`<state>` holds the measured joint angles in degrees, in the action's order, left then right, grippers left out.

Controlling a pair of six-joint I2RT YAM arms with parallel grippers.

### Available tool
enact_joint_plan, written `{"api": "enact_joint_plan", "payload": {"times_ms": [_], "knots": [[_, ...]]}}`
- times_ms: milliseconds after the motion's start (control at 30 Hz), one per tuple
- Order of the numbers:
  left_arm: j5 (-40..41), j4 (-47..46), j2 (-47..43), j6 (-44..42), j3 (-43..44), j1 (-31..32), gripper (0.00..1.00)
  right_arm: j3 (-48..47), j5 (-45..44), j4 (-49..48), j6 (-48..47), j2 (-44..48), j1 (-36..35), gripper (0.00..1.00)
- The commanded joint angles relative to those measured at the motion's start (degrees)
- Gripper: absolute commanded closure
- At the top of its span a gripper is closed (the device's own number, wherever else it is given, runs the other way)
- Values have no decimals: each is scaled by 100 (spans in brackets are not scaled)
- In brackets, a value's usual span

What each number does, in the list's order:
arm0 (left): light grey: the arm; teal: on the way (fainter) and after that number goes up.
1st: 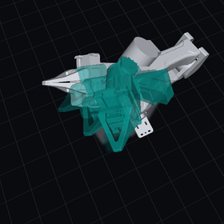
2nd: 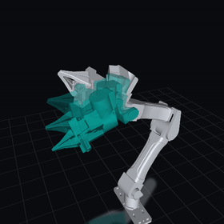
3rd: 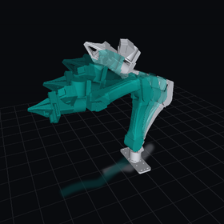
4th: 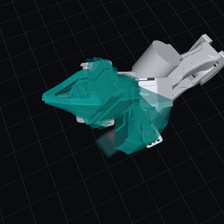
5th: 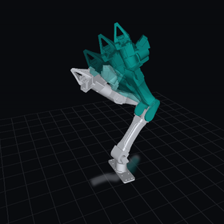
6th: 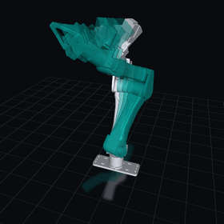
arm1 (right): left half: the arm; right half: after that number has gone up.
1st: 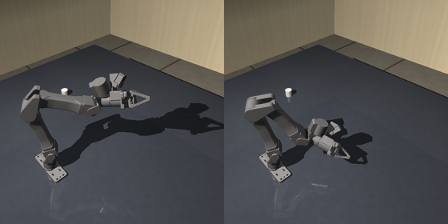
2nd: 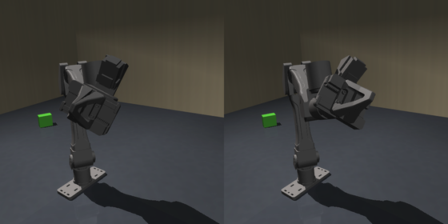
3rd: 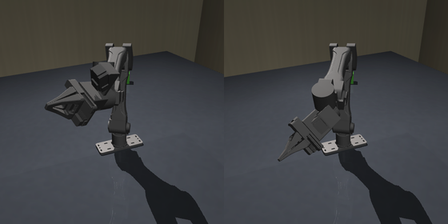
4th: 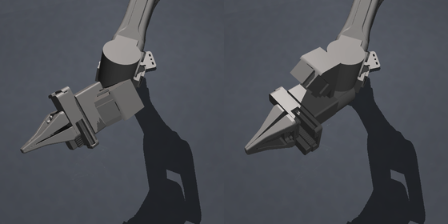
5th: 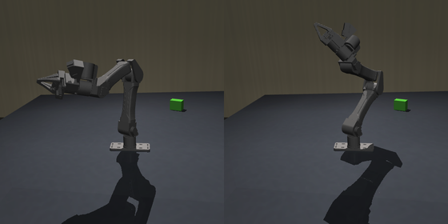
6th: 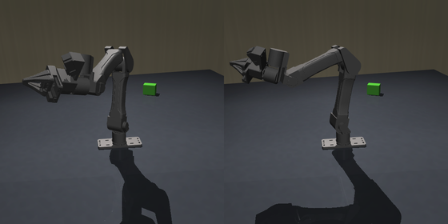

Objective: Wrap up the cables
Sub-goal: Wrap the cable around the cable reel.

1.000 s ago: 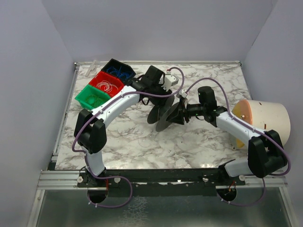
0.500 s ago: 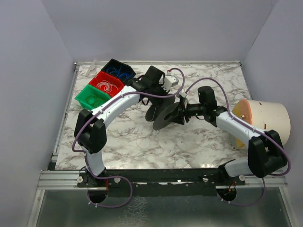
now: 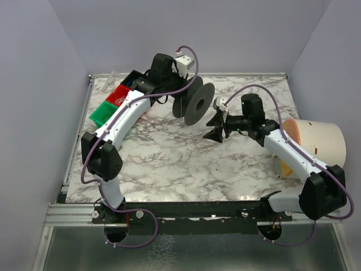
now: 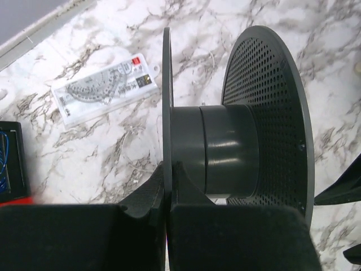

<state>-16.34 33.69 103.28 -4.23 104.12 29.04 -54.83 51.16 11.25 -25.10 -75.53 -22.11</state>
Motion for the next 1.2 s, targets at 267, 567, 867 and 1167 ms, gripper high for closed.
{"api": "enact_joint_plan", "payload": {"times_ms": [267,567,867,1167], "knots": [[-683,-2805,-1120,2411,-603,-526,100,-37,192,-758,-268,-127,30,38],[-1078,-3090,-1243,3035,-497,-641,100,83,671,-557,-1559,-708,-77,34],[-1281,-3349,-1349,3366,-645,-703,100,-212,-499,-595,-1961,-1489,-1052,33],[-1354,-3500,-1521,3462,-897,-724,100,-466,-1239,-834,-2051,-1984,-1208,38]]}}
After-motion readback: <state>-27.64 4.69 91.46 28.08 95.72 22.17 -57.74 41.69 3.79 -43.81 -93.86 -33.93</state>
